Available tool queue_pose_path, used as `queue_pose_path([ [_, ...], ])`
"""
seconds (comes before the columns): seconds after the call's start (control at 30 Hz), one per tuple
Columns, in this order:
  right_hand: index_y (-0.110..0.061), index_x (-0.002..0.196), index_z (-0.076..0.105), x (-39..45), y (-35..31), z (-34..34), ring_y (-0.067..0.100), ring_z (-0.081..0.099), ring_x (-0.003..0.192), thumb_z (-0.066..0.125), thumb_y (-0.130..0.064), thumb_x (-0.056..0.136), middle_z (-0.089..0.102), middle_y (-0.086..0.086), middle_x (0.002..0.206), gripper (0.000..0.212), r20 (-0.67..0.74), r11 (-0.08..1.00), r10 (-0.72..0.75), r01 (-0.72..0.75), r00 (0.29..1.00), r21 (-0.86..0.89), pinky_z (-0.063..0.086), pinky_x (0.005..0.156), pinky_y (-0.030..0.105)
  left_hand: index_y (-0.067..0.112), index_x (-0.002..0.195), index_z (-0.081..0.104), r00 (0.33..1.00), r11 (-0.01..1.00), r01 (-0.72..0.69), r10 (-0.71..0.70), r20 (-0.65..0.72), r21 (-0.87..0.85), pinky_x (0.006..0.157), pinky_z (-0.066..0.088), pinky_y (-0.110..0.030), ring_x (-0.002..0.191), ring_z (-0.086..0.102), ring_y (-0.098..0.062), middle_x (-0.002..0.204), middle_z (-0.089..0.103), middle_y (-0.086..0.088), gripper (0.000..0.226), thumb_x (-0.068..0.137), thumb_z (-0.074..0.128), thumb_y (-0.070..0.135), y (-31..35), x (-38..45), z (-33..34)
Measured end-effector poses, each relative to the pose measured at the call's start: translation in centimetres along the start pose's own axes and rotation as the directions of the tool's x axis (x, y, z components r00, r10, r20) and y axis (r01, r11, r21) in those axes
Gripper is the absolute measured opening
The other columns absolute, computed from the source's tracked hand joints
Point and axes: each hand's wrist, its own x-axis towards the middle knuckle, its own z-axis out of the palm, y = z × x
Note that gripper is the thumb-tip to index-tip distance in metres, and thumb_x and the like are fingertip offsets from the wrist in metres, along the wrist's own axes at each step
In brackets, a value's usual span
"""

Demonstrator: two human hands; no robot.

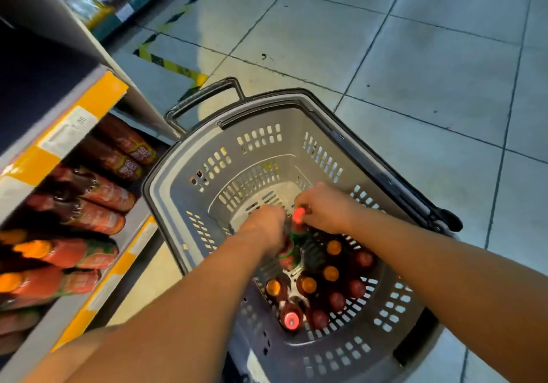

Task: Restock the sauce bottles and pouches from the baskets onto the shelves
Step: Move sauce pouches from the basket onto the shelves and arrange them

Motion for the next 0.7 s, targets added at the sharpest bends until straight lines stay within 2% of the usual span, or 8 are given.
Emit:
queue_pose_path([
  [0.03, -0.027, 0.081, 0.07, -0.1, -0.2, -1.0, 0.015, 0.063, 0.084, 0.074, -0.031, 0.085, 0.065, -0.009, 0.081, 0.007, -0.028, 0.999, 0.006, -0.005, 1.0, 0.039, 0.048, 0.07, 0.029, 0.008, 0.095, 0.073, 1.0, 1.0, 0.011, -0.011, -0.01, -0.007, 0.071, 0.045, -0.029, 0.097, 0.069, -0.034, 0.1, 0.072, -0.017, 0.02, 0.085, 0.073, 0.025, -0.5, -0.6, -1.4],
  [0.17, -0.022, 0.093, 0.078, -1.1, -1.7, -5.2, 0.008, 0.069, 0.074, 0.081, -0.03, 0.082, 0.071, -0.013, 0.08, 0.014, -0.123, 0.974, 0.051, -0.022, 0.991, 0.225, 0.054, 0.067, 0.03, 0.01, 0.093, 0.08, 0.998, 0.993, 0.02, -0.026, -0.05, -0.117, 0.074, 0.058, -0.032, 0.083, 0.074, -0.024, 0.083, 0.077, -0.011, 0.019, 0.082, 0.079, 0.025, -2.7, -4.4, -7.1],
  [0.23, -0.022, 0.093, 0.079, -1.8, -3.0, -7.5, 0.008, 0.069, 0.078, 0.084, -0.028, 0.081, 0.074, -0.01, 0.084, 0.015, -0.207, 0.971, 0.034, 0.016, 0.978, 0.237, 0.057, 0.074, 0.032, 0.013, 0.084, 0.079, 0.995, 0.984, 0.017, -0.034, -0.092, -0.177, 0.067, 0.059, -0.029, 0.069, 0.073, -0.014, 0.071, 0.076, -0.004, 0.011, 0.081, 0.081, 0.024, -4.0, -6.9, -10.0],
  [0.3, -0.023, 0.091, 0.079, -2.5, -4.5, -9.8, 0.005, 0.068, 0.079, 0.086, -0.028, 0.079, 0.074, -0.01, 0.084, 0.015, -0.263, 0.966, 0.033, 0.036, 0.964, 0.254, 0.056, 0.074, 0.031, 0.016, 0.076, 0.078, 0.99, 0.973, -0.011, -0.021, -0.137, -0.23, 0.06, 0.056, -0.024, 0.059, 0.07, -0.008, 0.063, 0.074, 0.001, 0.008, 0.08, 0.082, 0.021, -5.4, -9.6, -12.7],
  [0.43, -0.03, 0.088, 0.076, -4.7, -8.0, -14.5, 0.001, 0.065, 0.078, 0.087, -0.035, 0.076, 0.071, -0.013, 0.083, 0.017, -0.346, 0.963, 0.02, 0.075, 0.938, 0.26, 0.047, 0.064, 0.021, 0.015, 0.081, 0.081, 0.973, 0.913, -0.054, -0.043, -0.226, -0.405, 0.068, 0.062, -0.031, 0.069, 0.077, -0.02, 0.072, 0.077, -0.004, 0.002, 0.082, 0.083, 0.015, -7.9, -15.8, -16.8],
  [0.53, -0.028, 0.083, 0.076, -6.6, -11.4, -17.6, 0.003, 0.069, 0.069, 0.088, -0.027, 0.075, 0.073, -0.012, 0.076, 0.014, -0.392, 0.935, -0.035, 0.169, 0.919, 0.312, 0.052, 0.058, 0.019, 0.011, 0.088, 0.081, 0.948, 0.873, -0.09, -0.074, -0.311, -0.48, 0.079, 0.064, -0.042, 0.078, 0.078, -0.025, 0.08, 0.079, -0.008, 0.003, 0.085, 0.082, 0.011, -9.5, -20.6, -18.9],
  [0.63, -0.021, 0.077, 0.075, -7.9, -15.6, -20.2, 0.005, 0.066, 0.059, 0.089, -0.018, 0.076, 0.072, -0.008, 0.07, 0.014, -0.454, 0.915, -0.113, 0.27, 0.884, 0.299, 0.057, 0.053, 0.027, 0.015, 0.083, 0.081, 0.889, 0.903, -0.112, -0.096, -0.448, -0.415, 0.071, 0.066, -0.042, 0.07, 0.078, -0.019, 0.075, 0.078, -0.003, 0.004, 0.085, 0.083, 0.018, -10.9, -25.8, -20.5],
  [0.7, -0.018, 0.075, 0.074, -8.6, -18.7, -21.5, 0.011, 0.065, 0.056, 0.088, -0.02, 0.076, 0.071, -0.002, 0.067, 0.015, -0.47, 0.91, -0.147, 0.306, 0.87, 0.281, 0.058, 0.054, 0.034, 0.018, 0.081, 0.08, 0.849, 0.92, -0.102, -0.117, -0.515, -0.378, 0.069, 0.066, -0.044, 0.066, 0.077, -0.018, 0.072, 0.077, -0.001, 0.007, 0.084, 0.082, 0.023, -11.8, -29.2, -21.2],
])
